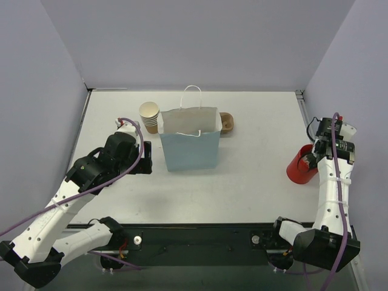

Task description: Pack the takeout coffee

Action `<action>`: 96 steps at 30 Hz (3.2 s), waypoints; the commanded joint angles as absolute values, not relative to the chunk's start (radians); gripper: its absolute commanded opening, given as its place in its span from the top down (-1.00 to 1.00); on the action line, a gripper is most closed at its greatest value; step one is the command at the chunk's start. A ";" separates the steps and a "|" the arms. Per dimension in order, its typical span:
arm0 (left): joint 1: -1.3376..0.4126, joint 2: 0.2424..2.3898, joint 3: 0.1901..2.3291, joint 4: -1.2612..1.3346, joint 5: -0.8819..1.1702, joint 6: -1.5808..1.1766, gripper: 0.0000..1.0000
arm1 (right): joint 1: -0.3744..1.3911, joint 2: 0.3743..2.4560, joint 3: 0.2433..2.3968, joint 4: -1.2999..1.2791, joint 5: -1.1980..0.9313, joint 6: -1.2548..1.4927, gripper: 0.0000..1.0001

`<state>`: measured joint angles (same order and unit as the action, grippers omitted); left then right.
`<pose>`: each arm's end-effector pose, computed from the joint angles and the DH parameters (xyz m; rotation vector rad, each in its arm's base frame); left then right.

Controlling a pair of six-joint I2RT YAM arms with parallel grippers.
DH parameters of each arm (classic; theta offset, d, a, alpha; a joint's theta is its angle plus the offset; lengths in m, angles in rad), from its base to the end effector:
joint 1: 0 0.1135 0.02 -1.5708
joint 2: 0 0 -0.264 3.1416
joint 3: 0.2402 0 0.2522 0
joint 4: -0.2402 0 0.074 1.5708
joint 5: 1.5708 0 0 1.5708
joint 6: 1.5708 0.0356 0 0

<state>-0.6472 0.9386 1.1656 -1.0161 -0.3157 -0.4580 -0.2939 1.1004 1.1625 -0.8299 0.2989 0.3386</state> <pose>0.1384 -0.0908 0.3635 0.0675 2.3176 -0.1869 0.2064 -0.0734 0.3489 0.8603 2.1533 -0.3264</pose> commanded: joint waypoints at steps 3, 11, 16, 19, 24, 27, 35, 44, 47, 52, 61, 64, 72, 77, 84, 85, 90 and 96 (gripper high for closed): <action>-0.655 0.928 1.218 -1.017 -0.339 -0.443 -0.95 | -0.298 1.075 1.271 -0.926 0.318 0.319 0.86; -0.670 0.933 1.227 -1.002 -0.351 -0.433 -0.95 | -0.298 1.074 1.408 -1.046 0.342 0.273 0.91; -0.675 0.936 1.235 -1.000 -0.367 -0.426 -0.95 | -0.298 1.077 1.494 -1.109 0.390 0.249 0.92; -0.675 0.934 1.235 -0.999 -0.374 -0.425 -0.95 | -0.298 1.083 1.528 -1.141 0.400 0.241 0.92; -0.678 0.940 1.235 -0.991 -0.383 -0.425 -0.95 | -0.298 1.089 1.623 -1.192 0.373 0.236 0.92; -0.678 0.956 1.236 -0.985 -0.379 -0.426 -0.95 | -0.298 1.112 1.689 -1.206 0.368 0.232 0.94; -0.678 0.985 1.255 -0.979 -0.396 -0.426 -0.95 | -0.281 1.152 1.893 -1.267 0.270 0.262 0.99; -0.676 1.051 1.333 -0.977 -0.413 -0.428 -0.95 | -0.151 1.173 2.054 -1.209 0.094 0.253 1.00; -0.675 1.068 1.367 -0.982 -0.411 -0.431 -0.94 | 0.018 1.218 2.095 -1.155 0.051 0.279 1.00; -0.673 1.094 1.439 -1.005 -0.439 -0.434 -0.95 | 0.346 1.347 2.224 -1.077 0.038 0.318 1.00; -0.664 1.081 1.516 -1.029 -0.480 -0.474 -0.95 | 0.667 1.474 2.228 -0.855 -0.089 0.386 1.00; -0.663 1.069 1.523 -1.051 -0.491 -0.492 -0.94 | 0.716 1.465 2.134 -0.815 -0.104 0.377 1.00; -0.660 1.025 1.496 -1.049 -0.496 -0.517 -0.95 | 0.724 1.465 1.977 -0.701 -0.179 0.387 1.00; -0.660 1.029 1.494 -1.051 -0.486 -0.520 -0.94 | 0.713 1.551 1.976 -0.637 -0.218 0.354 0.99; -0.660 1.037 1.493 -1.031 -0.468 -0.522 -0.95 | 0.603 1.643 1.945 -0.580 -0.359 0.420 0.71; -0.660 1.038 1.493 -1.031 -0.468 -0.522 -0.95 | 0.589 1.644 1.945 -0.580 -0.371 0.428 0.54; -0.660 1.042 1.494 -1.011 -0.446 -0.506 -0.95 | 0.509 1.609 1.936 -0.597 -0.367 0.474 0.29; -0.658 1.019 1.496 -0.916 -0.382 -0.457 -0.95 | 0.466 1.482 1.904 -0.735 -0.267 0.511 -0.20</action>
<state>-0.6651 1.0431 1.4723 -1.0275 -0.4397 -0.5018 0.4797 1.6108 1.9076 -0.6388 -0.3286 0.4747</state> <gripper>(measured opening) 0.974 0.486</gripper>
